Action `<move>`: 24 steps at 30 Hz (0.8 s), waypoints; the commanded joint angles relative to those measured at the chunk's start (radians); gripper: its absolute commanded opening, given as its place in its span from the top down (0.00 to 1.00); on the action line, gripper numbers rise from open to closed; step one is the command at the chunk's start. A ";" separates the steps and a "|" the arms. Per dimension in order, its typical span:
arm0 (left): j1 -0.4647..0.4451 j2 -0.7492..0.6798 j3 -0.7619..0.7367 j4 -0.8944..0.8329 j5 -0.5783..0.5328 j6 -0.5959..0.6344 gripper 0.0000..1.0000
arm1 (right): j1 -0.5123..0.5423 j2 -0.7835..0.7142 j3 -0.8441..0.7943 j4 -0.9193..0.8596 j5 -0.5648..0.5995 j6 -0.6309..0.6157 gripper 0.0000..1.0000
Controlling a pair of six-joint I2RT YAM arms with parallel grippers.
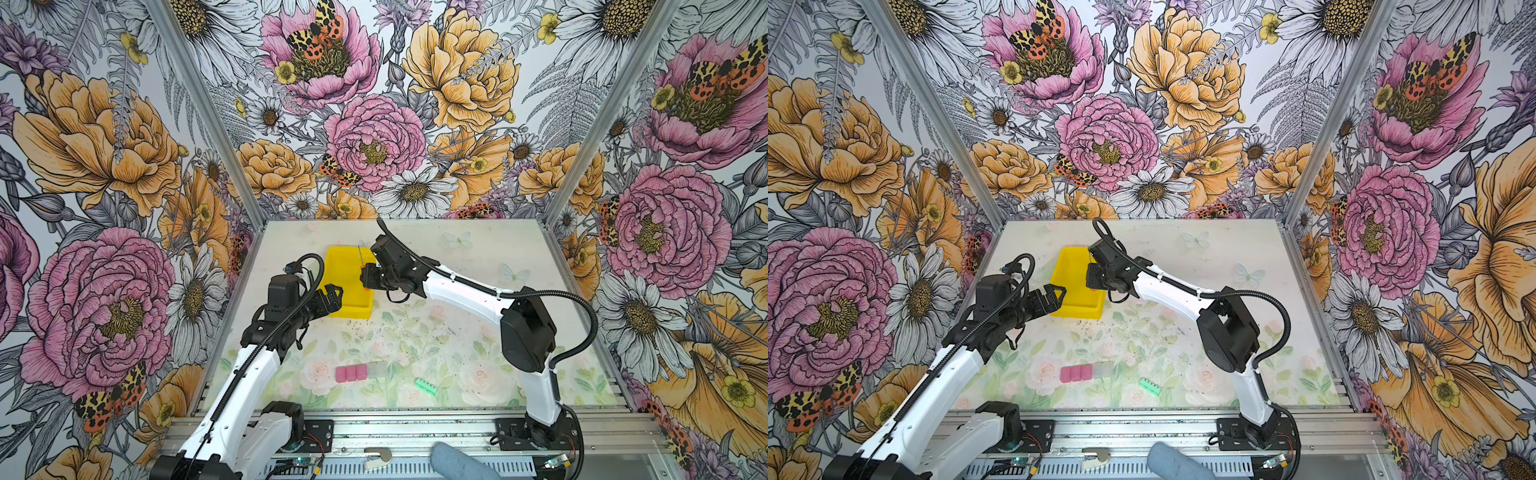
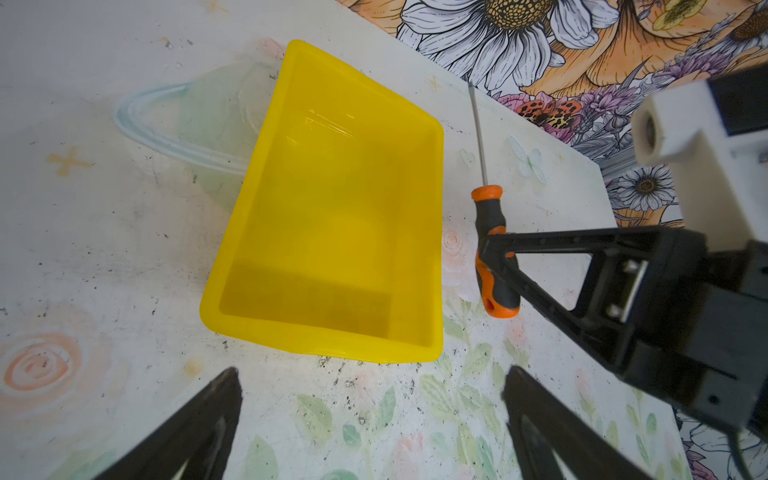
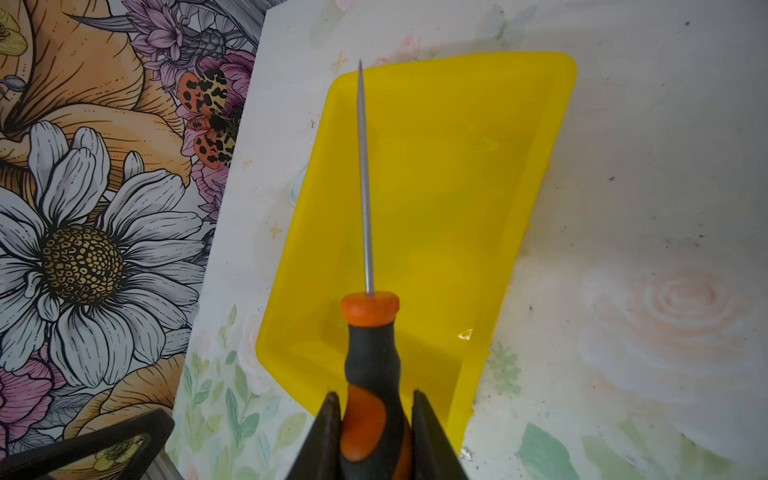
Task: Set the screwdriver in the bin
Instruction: 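Lift the screwdriver with the right gripper and carry it over the yellow bin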
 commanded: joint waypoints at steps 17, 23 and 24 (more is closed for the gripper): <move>0.011 -0.016 -0.018 0.003 -0.027 -0.019 0.01 | 0.005 0.194 0.188 0.092 -0.067 0.081 1.00; 0.010 -0.015 -0.017 0.004 -0.027 -0.018 0.01 | 0.006 0.230 0.211 0.092 -0.057 0.086 1.00; 0.010 -0.016 -0.016 0.004 -0.027 -0.019 0.01 | 0.005 0.236 0.214 0.092 -0.056 0.087 1.00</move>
